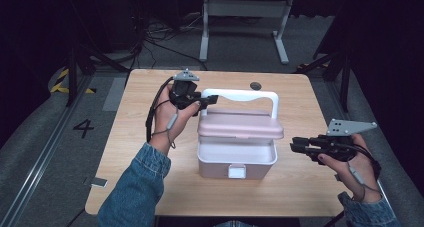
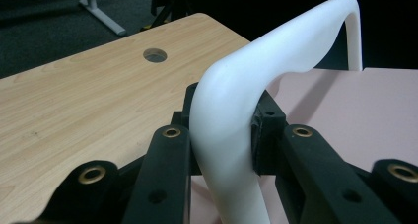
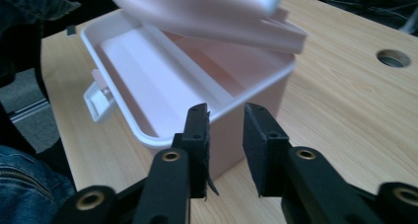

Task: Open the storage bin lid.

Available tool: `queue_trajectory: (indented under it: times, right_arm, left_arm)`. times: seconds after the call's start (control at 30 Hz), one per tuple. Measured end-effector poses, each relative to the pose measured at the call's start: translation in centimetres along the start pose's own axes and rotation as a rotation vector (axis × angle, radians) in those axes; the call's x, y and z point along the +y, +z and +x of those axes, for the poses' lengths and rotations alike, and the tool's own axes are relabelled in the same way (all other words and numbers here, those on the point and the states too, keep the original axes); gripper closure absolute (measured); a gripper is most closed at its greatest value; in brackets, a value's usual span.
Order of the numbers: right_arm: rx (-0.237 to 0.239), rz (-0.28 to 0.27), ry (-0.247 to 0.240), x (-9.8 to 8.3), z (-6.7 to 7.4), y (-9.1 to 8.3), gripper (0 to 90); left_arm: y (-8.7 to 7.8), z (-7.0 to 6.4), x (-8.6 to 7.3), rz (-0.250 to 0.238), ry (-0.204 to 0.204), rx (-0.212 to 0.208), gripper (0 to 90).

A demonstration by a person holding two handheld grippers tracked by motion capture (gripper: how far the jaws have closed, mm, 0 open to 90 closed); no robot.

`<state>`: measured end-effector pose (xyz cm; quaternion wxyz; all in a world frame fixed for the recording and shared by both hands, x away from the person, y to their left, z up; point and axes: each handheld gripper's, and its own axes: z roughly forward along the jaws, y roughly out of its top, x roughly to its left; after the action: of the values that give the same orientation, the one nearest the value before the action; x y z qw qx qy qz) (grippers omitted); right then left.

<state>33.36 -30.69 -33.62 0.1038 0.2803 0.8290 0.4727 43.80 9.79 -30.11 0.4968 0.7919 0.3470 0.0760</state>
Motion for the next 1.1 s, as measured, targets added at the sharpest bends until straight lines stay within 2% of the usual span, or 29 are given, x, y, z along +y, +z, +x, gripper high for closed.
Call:
queue_trajectory:
  times: [0.1, 0.23, 0.5, 0.63, 0.77, 0.87, 0.9, 0.93, 1.0, 1.1]
  right_arm:
    - [0.036, -0.026, -0.013, 0.2, 0.2, 0.7, 82.7]
    - [0.044, -0.071, -0.029, 0.6, 0.4, 1.5, 89.9]
    - [0.057, -0.144, -0.029, 1.3, 0.7, 3.1, 90.0]
    - [0.041, -0.173, -0.039, 1.6, 0.8, 3.3, 90.0]
    - [0.031, -0.196, -0.038, 1.7, 0.6, 3.3, 90.0]
    - [0.028, -0.203, -0.035, 1.7, 0.5, 3.2, 90.0]
    - [0.025, -0.204, -0.040, 1.7, 0.5, 3.2, 90.0]
    - [0.025, -0.204, -0.040, 1.7, 0.5, 3.2, 90.0]
    - [0.026, -0.202, -0.041, 1.7, 0.5, 3.2, 90.0]
    - [0.026, -0.204, -0.045, 1.8, 0.5, 3.2, 90.0]
  left_arm:
    - [0.0, 0.0, 0.1, 0.001, 0.007, 0.003, 74.3]
    - [0.0, 0.2, 0.2, -0.003, -0.002, -0.005, 74.3]
    - [0.2, 0.5, 0.9, -0.007, -0.004, 0.004, 74.2]
    - [0.2, 0.6, 1.0, -0.001, -0.011, 0.000, 74.1]
    - [0.2, 0.5, 0.9, 0.004, 0.011, 0.000, 73.7]
    - [0.3, 0.3, 0.8, -0.006, 0.037, 0.007, 67.1]
    - [0.3, 0.2, 0.7, -0.018, 0.041, 0.013, 57.4]
    - [0.3, 0.2, 0.6, -0.025, 0.056, 0.019, 57.4]
    - [0.1, 0.1, 0.4, -0.029, 0.078, 0.043, 51.8]
    - [-0.8, 0.1, 0.2, -0.041, 0.096, 0.059, 45.6]
